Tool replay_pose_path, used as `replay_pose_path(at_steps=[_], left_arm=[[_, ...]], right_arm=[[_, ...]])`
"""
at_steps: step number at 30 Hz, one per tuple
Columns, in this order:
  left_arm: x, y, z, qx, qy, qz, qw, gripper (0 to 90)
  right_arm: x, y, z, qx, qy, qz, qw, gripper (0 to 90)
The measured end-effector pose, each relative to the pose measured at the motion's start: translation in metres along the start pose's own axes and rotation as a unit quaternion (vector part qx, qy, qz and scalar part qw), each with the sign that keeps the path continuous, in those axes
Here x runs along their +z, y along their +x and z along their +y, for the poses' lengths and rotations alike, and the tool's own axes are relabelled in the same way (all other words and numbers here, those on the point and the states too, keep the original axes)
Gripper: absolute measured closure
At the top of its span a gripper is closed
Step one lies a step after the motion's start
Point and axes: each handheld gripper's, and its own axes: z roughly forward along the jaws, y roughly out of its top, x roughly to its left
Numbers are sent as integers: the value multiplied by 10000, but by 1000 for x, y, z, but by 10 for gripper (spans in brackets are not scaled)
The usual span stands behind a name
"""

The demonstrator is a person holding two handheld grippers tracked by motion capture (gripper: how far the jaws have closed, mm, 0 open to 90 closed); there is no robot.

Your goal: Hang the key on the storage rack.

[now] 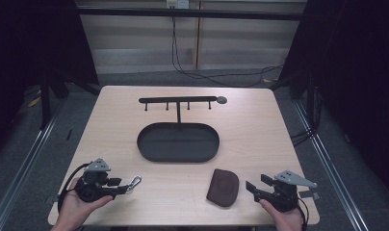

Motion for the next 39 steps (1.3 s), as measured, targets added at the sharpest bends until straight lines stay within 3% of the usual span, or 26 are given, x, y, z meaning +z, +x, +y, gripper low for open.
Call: replay_pose_path(at_steps=[6,12,17,24,30,35,39], left_arm=[[8,-1,11,188,412,-63,9990,518],[12,1,20,256,588,31,9979,528],[15,2,29,277,727,-8,9970,543],[25,4,34,319,1055,-39,9939,599],[28,5,40,354,1162,2,9926,619],[30,1,39,486,1367,-22,9894,661],[36,2,38,546,1616,-6,9853,668]], right_arm=[[1,0,0,9,31,25,10000,330],[2,-1,0,12,54,56,10000,330],[2,0,0,16,70,64,10000,329],[3,-1,0,31,90,87,9999,328],[3,-1,0,31,100,110,9999,328],[3,-1,0,44,95,116,9999,326],[3,-1,0,36,96,119,9999,326]])
